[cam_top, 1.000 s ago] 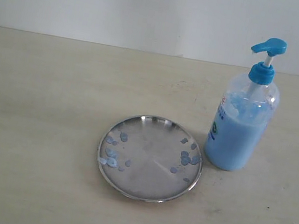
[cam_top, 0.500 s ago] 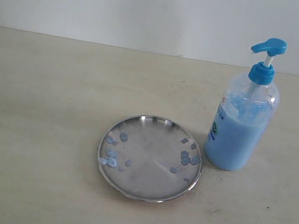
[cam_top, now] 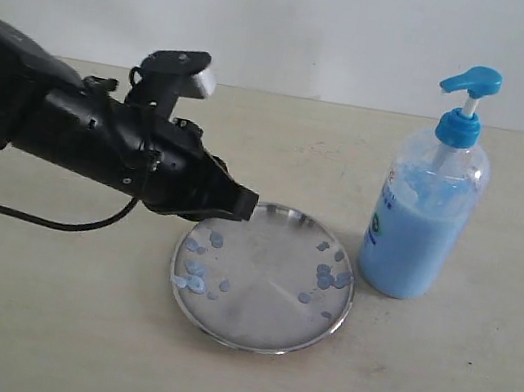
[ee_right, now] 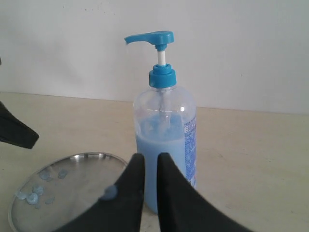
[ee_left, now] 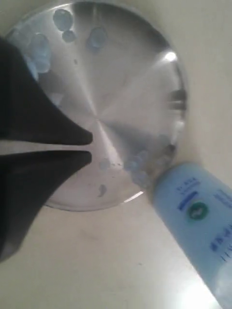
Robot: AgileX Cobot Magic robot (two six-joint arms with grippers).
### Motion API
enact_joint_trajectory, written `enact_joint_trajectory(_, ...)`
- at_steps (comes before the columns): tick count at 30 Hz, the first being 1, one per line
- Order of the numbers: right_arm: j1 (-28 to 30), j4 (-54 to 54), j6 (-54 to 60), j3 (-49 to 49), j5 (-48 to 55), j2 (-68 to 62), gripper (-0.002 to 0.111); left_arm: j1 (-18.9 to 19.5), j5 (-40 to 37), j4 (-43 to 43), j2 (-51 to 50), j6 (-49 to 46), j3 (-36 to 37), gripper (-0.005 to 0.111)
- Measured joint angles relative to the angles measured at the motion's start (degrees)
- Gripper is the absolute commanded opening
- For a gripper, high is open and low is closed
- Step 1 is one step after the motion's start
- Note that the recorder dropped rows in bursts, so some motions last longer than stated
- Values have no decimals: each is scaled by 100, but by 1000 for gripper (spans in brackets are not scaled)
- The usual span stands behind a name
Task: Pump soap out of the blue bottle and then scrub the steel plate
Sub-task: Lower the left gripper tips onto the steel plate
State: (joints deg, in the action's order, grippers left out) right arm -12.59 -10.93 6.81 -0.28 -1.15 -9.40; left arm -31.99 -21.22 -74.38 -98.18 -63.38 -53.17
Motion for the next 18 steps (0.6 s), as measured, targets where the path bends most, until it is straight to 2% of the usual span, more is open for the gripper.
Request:
enact_joint_trajectory(1,0,-3,0,0,0,0,0,2,-344,1504,-202,1144,-298,4)
enact_joint_trajectory(6,0,-25,0,0,0,0,0,13,-2473,4495,-314,3140,-1073,4)
enact_joint_trajectory(9,0,-25,0,0,0,0,0,62,-2101,4658,-330,3480,-1450,4)
enact_joint_trajectory(11,0,-25,0,0,0,0,0,62,-1885,4543,-838,3520,-2083,4)
enact_joint_trajectory(13,0,-25,0,0,30,0,0,-7,-2455,4514,-1727,3418,-2706,4)
enact_joint_trajectory(14,0,-25,0,0,51,0,0,-29,-3247,4575,-2205,3383,-3084,4)
enact_joint_trajectory(15,0,-25,0,0,56,0,0,-27,-3621,4682,-2327,3383,-3189,4)
enact_joint_trajectory(16,0,-25,0,0,66,0,0,-27,-4382,5172,-2426,3481,-3352,4)
enact_joint_trajectory(18,0,-25,0,0,81,0,0,31,-4464,6012,-2208,3855,-3514,4)
